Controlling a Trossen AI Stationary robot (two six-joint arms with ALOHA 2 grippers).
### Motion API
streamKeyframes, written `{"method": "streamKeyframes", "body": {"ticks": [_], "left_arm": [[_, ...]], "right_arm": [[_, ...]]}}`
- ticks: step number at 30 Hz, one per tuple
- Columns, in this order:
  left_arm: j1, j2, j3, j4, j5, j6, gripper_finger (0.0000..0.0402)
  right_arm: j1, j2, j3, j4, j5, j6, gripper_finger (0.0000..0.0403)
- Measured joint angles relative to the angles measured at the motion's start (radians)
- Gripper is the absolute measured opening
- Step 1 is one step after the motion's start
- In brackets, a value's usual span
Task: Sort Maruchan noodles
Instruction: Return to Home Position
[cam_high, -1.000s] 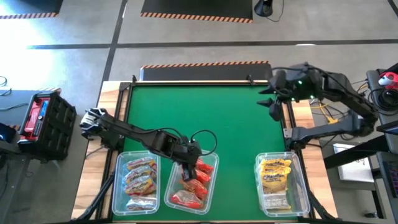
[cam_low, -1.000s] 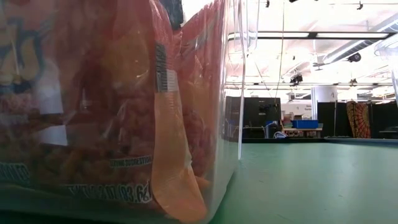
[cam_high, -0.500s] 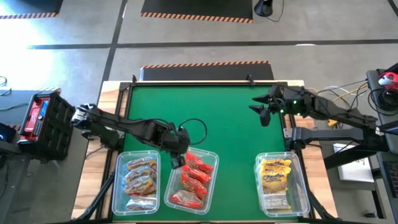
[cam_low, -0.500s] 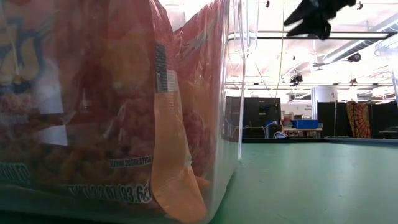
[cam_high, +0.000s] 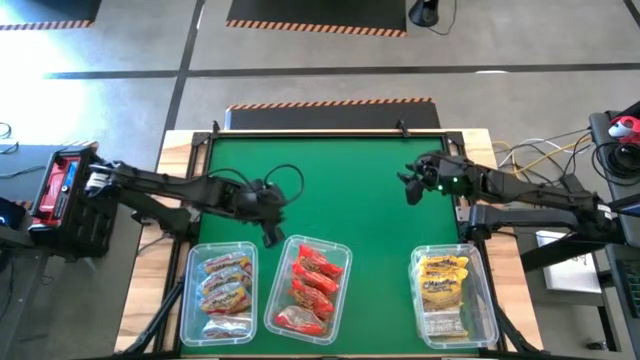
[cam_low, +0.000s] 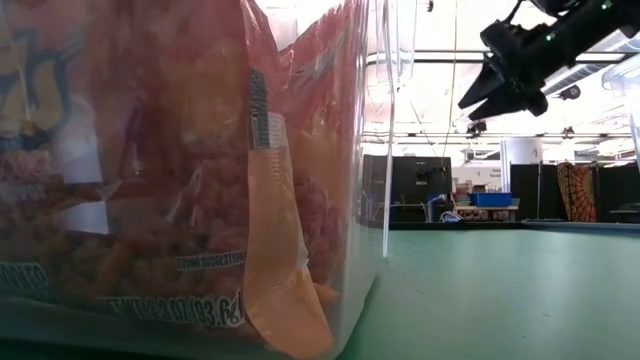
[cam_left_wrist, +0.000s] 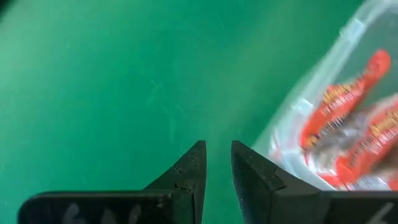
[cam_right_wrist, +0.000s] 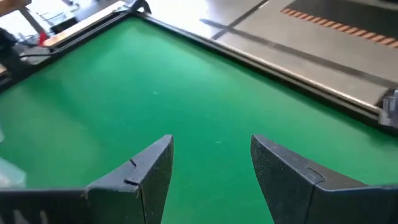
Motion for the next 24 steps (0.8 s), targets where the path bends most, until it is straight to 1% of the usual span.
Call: {"method": "streamKeyframes", "body": {"ticks": [5, 8, 10, 17, 20, 24], "left_arm": [[0.025, -0.103, -0.128, 0.142, -0.081, 0.066, 0.0057], [0.031, -0.143, -0.165, 0.169, -0.142, 0.111, 0.0057], [0.033, -0.161, -0.182, 0.173, -0.176, 0.140, 0.0057], [0.035, -0.199, -0.187, 0.151, -0.284, 0.230, 0.0057], [0.039, -0.215, -0.187, 0.123, -0.306, 0.233, 0.0057], [0.056, -0.235, -0.187, 0.101, -0.310, 0.263, 0.0057]], "right_arm": [[0.000, -0.049, -0.055, 0.038, 0.073, -0.011, 0.0203], [0.000, -0.082, -0.106, 0.047, 0.109, 0.019, 0.0203], [0.000, -0.101, -0.142, 0.093, 0.114, 0.046, 0.0203], [0.000, -0.140, -0.278, 0.292, 0.146, 0.086, 0.0203], [0.000, -0.149, -0.334, 0.346, 0.166, 0.121, 0.0203], [0.000, -0.159, -0.397, 0.410, 0.194, 0.150, 0.0203]]}}
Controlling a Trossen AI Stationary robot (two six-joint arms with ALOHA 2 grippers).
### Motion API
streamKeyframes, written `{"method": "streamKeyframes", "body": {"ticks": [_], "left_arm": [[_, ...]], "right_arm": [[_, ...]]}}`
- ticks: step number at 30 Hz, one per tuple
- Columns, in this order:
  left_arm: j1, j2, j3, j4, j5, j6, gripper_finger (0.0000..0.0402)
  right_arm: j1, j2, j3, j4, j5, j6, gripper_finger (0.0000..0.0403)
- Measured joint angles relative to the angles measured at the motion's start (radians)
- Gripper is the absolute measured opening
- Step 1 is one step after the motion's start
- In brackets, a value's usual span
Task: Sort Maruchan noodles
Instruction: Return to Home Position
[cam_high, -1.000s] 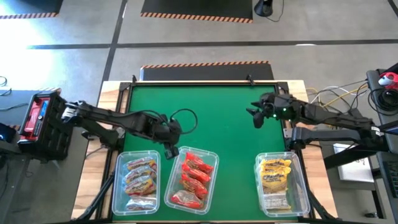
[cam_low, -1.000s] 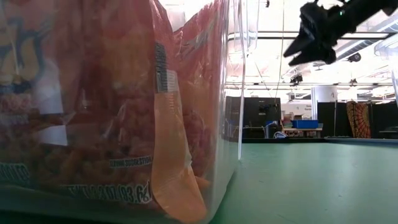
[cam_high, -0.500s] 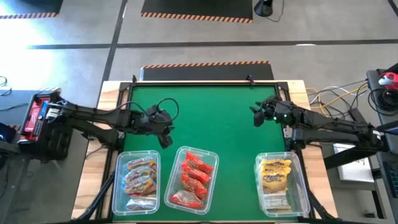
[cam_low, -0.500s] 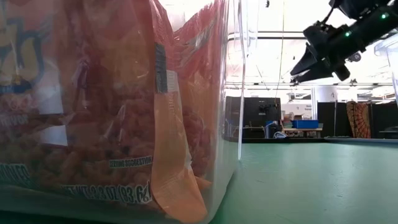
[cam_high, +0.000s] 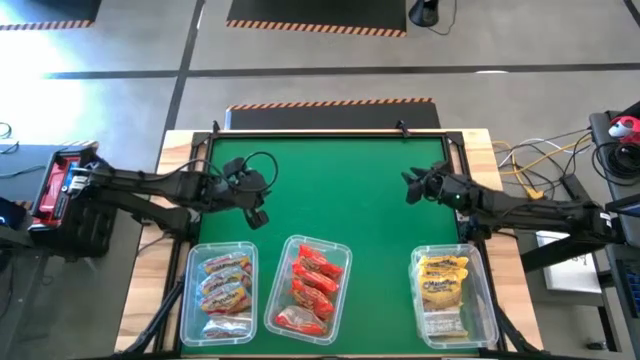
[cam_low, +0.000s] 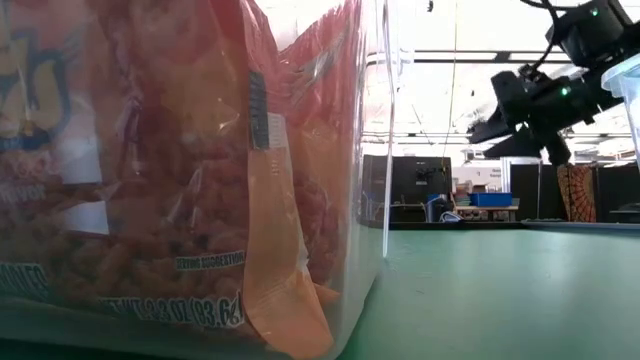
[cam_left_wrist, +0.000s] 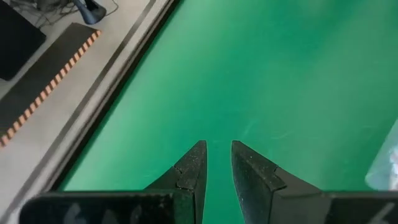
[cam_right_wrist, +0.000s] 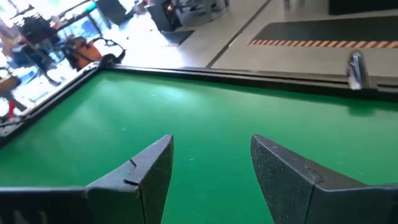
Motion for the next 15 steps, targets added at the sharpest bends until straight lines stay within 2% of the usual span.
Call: {"method": "streamKeyframes", "body": {"ticks": [8, 15], "left_arm": [[0.060, -0.024, 0.000, -0.006, -0.002, 0.138, 0.0057], [0.119, -0.045, 0.000, -0.017, 0.015, 0.249, 0.0057]], "right_arm": [[0.000, -0.001, -0.074, 0.056, 0.068, 0.046, 0.0203], [0.000, -0.001, -0.137, 0.088, 0.120, 0.148, 0.0203]]}}
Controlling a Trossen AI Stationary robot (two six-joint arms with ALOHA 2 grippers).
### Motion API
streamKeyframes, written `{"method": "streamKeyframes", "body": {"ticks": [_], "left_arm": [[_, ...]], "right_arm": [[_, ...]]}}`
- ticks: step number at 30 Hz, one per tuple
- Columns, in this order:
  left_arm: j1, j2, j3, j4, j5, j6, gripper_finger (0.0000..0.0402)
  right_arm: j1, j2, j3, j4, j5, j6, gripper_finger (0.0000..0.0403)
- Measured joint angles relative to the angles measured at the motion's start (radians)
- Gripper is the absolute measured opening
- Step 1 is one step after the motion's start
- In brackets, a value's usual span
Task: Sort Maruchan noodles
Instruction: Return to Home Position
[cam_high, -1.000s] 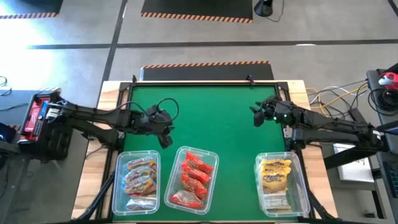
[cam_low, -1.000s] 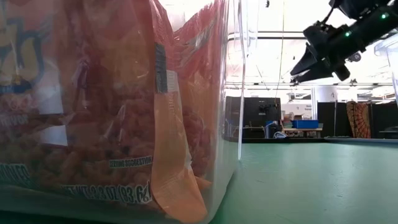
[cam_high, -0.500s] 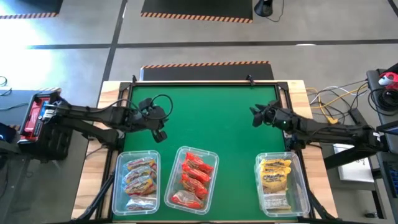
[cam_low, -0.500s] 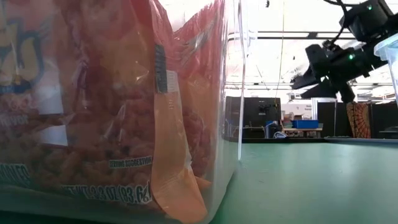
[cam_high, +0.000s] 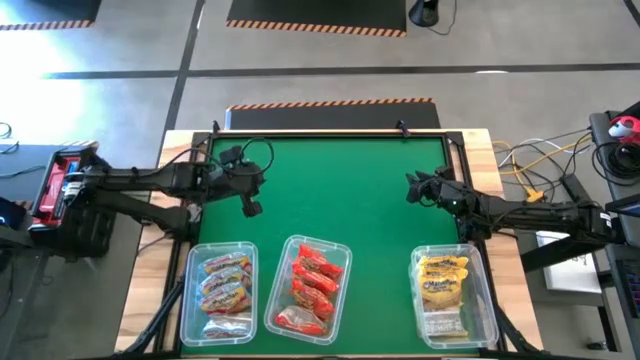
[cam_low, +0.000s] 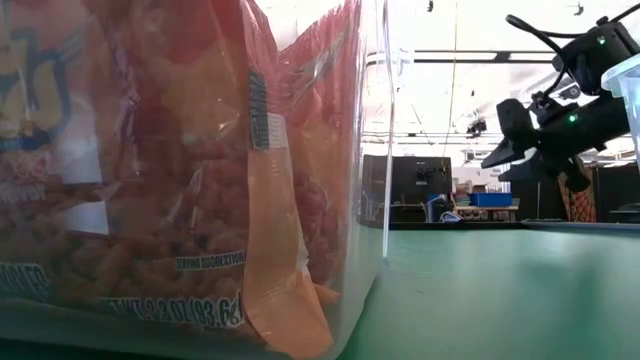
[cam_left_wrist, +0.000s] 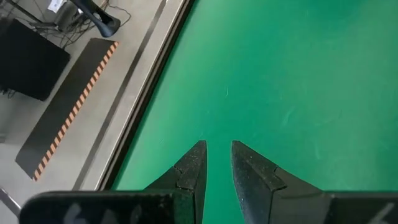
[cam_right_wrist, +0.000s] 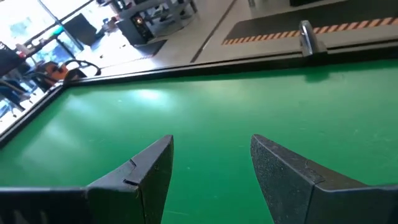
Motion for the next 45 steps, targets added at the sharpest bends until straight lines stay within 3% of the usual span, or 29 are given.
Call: {"method": "streamKeyframes", "body": {"ticks": [9, 16, 21, 33, 45], "left_arm": [[0.096, -0.024, 0.000, -0.037, 0.093, 0.107, 0.0057], [0.178, -0.040, -0.003, -0.037, 0.130, 0.188, 0.0057], [0.225, -0.046, -0.003, 0.012, 0.175, 0.192, 0.0057], [0.274, -0.105, -0.003, 0.039, 0.180, 0.199, 0.0057], [0.327, -0.179, -0.003, 0.073, 0.179, 0.184, 0.0057]], "right_arm": [[0.000, 0.000, -0.011, 0.005, 0.093, 0.050, 0.0203], [0.000, 0.002, -0.011, 0.005, -0.029, 0.054, 0.0203], [0.000, 0.002, -0.011, 0.005, -0.057, 0.084, 0.0203], [0.000, 0.004, -0.008, -0.119, -0.057, 0.076, 0.0203], [0.000, 0.017, -0.008, -0.123, -0.022, 0.035, 0.0203]]}}
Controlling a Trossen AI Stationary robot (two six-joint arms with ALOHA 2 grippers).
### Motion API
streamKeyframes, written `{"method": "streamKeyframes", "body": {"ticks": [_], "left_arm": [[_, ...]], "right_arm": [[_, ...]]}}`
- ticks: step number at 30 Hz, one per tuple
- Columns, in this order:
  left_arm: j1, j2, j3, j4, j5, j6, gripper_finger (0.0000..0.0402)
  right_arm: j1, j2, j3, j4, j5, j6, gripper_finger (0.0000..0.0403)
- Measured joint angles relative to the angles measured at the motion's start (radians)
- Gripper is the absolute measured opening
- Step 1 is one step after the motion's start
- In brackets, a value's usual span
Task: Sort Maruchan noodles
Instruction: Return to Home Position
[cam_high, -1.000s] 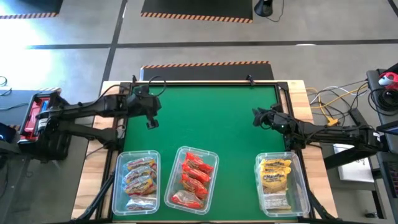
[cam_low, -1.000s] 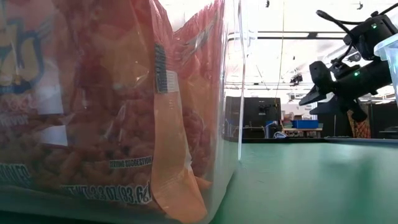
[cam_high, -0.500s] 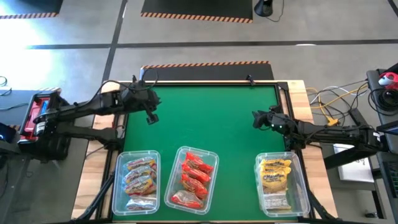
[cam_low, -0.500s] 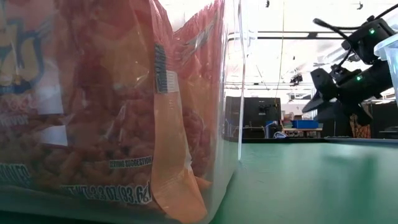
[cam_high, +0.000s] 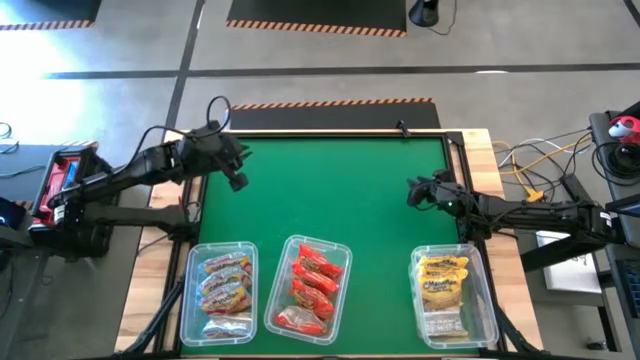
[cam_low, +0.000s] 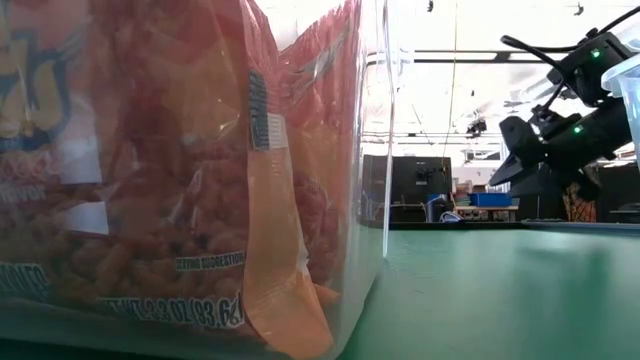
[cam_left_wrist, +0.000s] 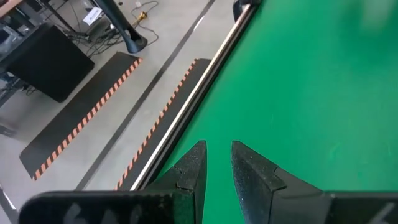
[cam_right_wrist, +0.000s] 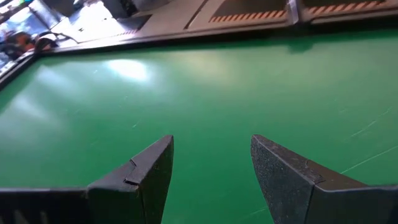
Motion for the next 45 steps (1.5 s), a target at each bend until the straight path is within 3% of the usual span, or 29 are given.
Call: {"method": "streamKeyframes", "body": {"ticks": [4, 25, 40, 45], "left_arm": [[0.000, 0.000, 0.000, 0.026, 0.000, -0.019, 0.0057], [0.000, 0.000, 0.000, 0.181, -0.001, -0.169, 0.0057], [0.000, 0.000, 0.000, 0.186, -0.001, -0.281, 0.0057], [0.000, 0.000, 0.000, 0.186, -0.002, -0.307, 0.0057]], "right_arm": [[0.000, 0.000, 0.000, 0.002, 0.053, -0.004, 0.0203], [0.000, 0.000, 0.002, 0.002, 0.052, -0.004, 0.0203], [0.000, -0.001, 0.003, 0.003, 0.052, -0.004, 0.0203], [0.000, -0.082, 0.003, -0.001, 0.051, -0.004, 0.0203]]}}
